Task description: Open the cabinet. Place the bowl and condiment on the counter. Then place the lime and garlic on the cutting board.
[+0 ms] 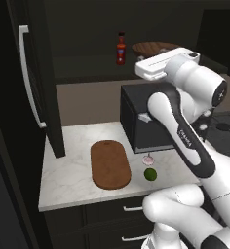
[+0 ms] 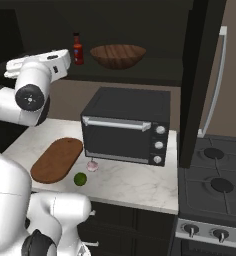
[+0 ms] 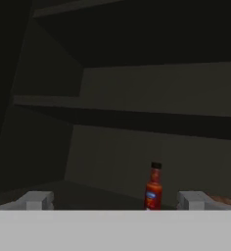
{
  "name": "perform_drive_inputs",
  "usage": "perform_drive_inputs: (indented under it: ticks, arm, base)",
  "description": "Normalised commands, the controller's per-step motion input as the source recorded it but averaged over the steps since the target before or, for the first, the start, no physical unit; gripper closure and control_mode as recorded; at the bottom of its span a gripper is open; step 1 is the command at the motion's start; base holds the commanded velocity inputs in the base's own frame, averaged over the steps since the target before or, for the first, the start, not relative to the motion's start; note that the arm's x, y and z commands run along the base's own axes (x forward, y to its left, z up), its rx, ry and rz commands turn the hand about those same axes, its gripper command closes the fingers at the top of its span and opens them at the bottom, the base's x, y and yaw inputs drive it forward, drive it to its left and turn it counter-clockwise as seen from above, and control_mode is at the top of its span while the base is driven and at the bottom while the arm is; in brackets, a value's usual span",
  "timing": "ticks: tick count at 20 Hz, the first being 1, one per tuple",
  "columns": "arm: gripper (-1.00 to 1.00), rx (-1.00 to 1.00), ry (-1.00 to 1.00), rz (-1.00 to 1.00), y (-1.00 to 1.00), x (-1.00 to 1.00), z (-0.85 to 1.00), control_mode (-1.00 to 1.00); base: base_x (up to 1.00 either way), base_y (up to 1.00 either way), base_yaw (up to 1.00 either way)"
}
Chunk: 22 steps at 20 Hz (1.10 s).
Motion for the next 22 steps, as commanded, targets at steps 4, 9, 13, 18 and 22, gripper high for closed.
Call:
perform_drive_inputs:
  ticks: [4, 9, 13, 18, 22]
  arm:
    - [-1.0, 0.0, 0.02, 0.0, 0.0, 0.44, 0.0, -1.0]
    - [-1.0, 0.0, 0.08, 0.0, -0.14, 0.49, -0.02, -1.0]
    - [-1.0, 0.0, 0.07, 0.0, -0.18, 0.5, -0.01, -1.0]
    - [-1.0, 0.0, 0.07, 0.0, -0.17, 0.51, 0.0, -1.0]
    - [-1.0, 0.0, 0.07, 0.0, -0.1, 0.57, 0.0, -1.0]
  base:
    - [0.0, 0.0, 0.0]
    - [0.0, 0.0, 0.0]
    - [0.0, 0.0, 0.0]
    - [0.0, 0.0, 0.0]
    - [0.0, 0.0, 0.0]
